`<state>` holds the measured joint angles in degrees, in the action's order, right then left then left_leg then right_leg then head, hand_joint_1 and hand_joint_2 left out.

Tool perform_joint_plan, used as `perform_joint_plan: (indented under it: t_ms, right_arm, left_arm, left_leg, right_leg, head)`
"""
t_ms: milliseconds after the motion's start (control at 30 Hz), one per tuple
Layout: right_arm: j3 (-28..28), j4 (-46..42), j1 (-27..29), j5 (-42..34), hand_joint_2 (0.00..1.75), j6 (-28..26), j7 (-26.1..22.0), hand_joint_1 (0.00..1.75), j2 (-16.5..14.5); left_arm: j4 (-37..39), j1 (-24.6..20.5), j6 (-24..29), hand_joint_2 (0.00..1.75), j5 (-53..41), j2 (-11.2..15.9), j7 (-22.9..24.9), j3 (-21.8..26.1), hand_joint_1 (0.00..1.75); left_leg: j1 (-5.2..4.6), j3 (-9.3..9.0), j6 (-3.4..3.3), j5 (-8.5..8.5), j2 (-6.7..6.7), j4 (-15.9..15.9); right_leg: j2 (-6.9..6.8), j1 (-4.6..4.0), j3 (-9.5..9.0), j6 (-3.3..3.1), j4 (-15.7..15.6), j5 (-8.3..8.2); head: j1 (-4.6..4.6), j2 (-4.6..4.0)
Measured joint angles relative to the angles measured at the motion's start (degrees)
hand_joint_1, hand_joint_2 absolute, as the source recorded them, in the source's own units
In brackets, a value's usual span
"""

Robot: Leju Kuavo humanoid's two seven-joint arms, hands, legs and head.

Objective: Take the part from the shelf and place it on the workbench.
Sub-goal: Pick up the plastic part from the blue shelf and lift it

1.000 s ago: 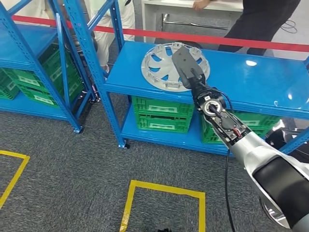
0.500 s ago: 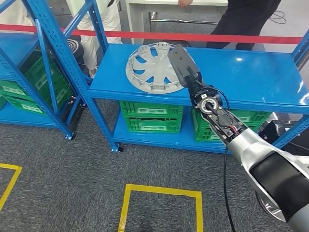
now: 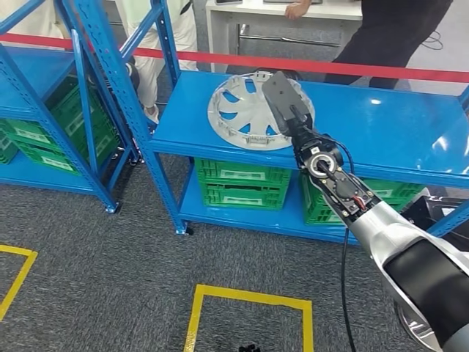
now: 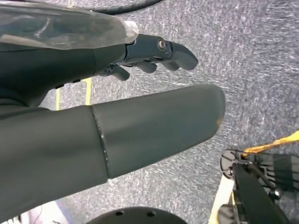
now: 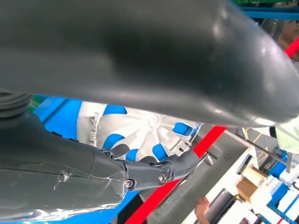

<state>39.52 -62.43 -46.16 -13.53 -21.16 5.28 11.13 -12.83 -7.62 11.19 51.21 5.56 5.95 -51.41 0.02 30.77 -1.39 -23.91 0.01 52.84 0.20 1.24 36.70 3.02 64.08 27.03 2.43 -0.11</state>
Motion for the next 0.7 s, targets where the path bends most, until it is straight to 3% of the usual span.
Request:
perform_joint_plan:
  t_ms: [67, 100, 233, 300, 367, 400, 433, 467, 500, 567, 633, 700]
  right_arm:
    - [-0.1, 0.0, -0.1, 0.0, 0.0, 0.0, 0.0, 0.0, 0.0]
    - [-0.1, -0.1, -0.1, 0.0, 0.0, 0.0, 0.0, 0.0, 0.0]
    - [-0.2, -0.3, -0.2, 0.0, 0.0, 0.0, 0.0, 0.0, 0.0]
    - [-0.3, -0.4, -0.3, 0.0, 0.0, -0.1, 0.0, 0.0, 0.0]
    - [-0.3, -0.4, -0.2, 0.0, 0.0, -0.1, -0.1, 0.0, 0.0]
    - [-0.2, -0.4, -0.2, -0.1, 0.0, -0.1, -0.1, 0.0, 0.0]
    - [-0.2, -0.4, -0.1, -0.1, 0.0, -0.1, -0.1, 0.0, 0.0]
    - [-0.2, -0.4, 0.0, -0.1, 0.0, -0.1, -0.2, 0.0, 0.0]
    - [-0.2, -0.4, 0.0, -0.2, 0.0, -0.1, -0.3, 0.0, 0.0]
    - [-0.2, -0.4, -0.1, -0.2, 0.0, -0.1, -0.3, 0.0, 0.0]
    - [-0.3, -0.4, -0.2, -0.2, 0.0, -0.1, -0.4, 0.0, 0.0]
    - [-0.3, -0.4, -0.2, -0.2, 0.0, 0.0, -0.3, 0.0, 0.0]
  left_arm:
    - [0.0, -0.1, 0.0, 0.0, 0.0, 0.0, 0.0, -0.1, 0.0]
    - [0.0, -0.1, 0.0, 0.0, 0.0, 0.1, 0.0, -0.1, 0.0]
    - [0.0, -0.1, 0.0, 0.0, 0.1, 0.1, 0.0, -0.3, 0.0]
    - [0.0, -0.2, 0.0, 0.0, 0.1, 0.1, 0.0, -0.4, 0.0]
    - [0.0, -0.2, 0.0, 0.0, 0.1, 0.1, 0.0, -0.4, 0.0]
    - [0.0, -0.2, 0.0, 0.0, 0.1, 0.1, 0.0, -0.5, 0.0]
    - [0.0, -0.1, 0.0, 0.0, 0.2, 0.1, 0.0, -0.5, 0.0]
    - [0.0, -0.1, 0.0, 0.0, 0.2, 0.1, 0.0, -0.5, 0.0]
    - [0.0, 0.0, 0.0, 0.0, 0.2, 0.1, 0.0, -0.5, 0.0]
    - [0.0, -0.1, 0.0, 0.0, 0.2, 0.1, 0.0, -0.5, 0.0]
    - [0.0, -0.1, 0.0, 0.0, 0.2, 0.3, 0.0, -0.5, 0.0]
    - [0.0, -0.2, 0.0, 0.0, 0.3, 0.3, 0.0, -0.5, 0.0]
  left_leg:
    - [-0.14, -0.16, 0.62, -0.72, -0.08, 0.6]
    - [-0.23, -0.09, 0.88, -0.92, -0.1, 0.8]
    - [-0.09, 0.35, 1.9, -1.56, -0.08, 1.7]
    - [0.09, 2.72, 2.46, -3.95, -0.08, 6.4]
    - [0.2, 7.36, 2.78, -7.04, -0.09, 14.6]
    - [0.22, 9.33, 2.78, -7.64, -0.09, 17.7]
    - [0.21, 10.42, 2.69, -7.16, -0.1, 18.7]
    - [0.2, 10.29, 2.49, -5.58, -0.1, 17.3]
    - [0.17, 9.04, 2.19, -3.28, -0.11, 13.9]
    - [-0.11, 5.33, 1.44, 0.78, -0.12, 5.3]
    - [-0.55, 3.44, 0.88, 1.85, -0.1, 1.3]
    - [-0.75, 3.16, 0.49, 1.56, -0.08, 0.9]
  right_leg:
    - [-0.17, -0.02, -3.21, -0.18, -7.2, -2.9]
    - [-0.13, -0.09, -3.93, -0.45, -8.7, -3.15]
    - [0.26, -0.19, -4.29, -1.79, -9.1, -3.02]
    - [0.25, -0.07, -4.52, -2.17, -9.3, -2.97]
    - [0.27, -0.18, -4.61, -2.46, -9.3, -2.81]
    - [0.3, -0.23, -4.68, -2.57, -9.3, -2.7]
    - [0.37, -0.28, -4.8, -2.62, -9.3, -2.58]
    - [0.44, -0.31, -4.98, -2.62, -9.3, -2.44]
    - [0.51, -0.33, -5.24, -2.58, -9.3, -2.28]
    - [0.6, -0.38, -5.72, -2.3, -9.4, -1.86]
    - [0.68, -0.38, -5.98, -1.8, -9.4, -1.48]
    - [0.72, -0.32, -6.26, -1.22, -9.7, -1.22]
  head:
    - [0.2, 0.0]
    - [0.08, 0.0]
    - [-0.73, 0.0]
    - [-1.16, 0.0]
    - [-1.62, 0.0]
    - [-1.69, 0.0]
    - [-1.76, 0.0]
    - [-1.83, 0.0]
    - [-1.87, 0.0]
    - [-1.94, 0.0]
    - [-1.93, 0.0]
    - [-1.9, 0.0]
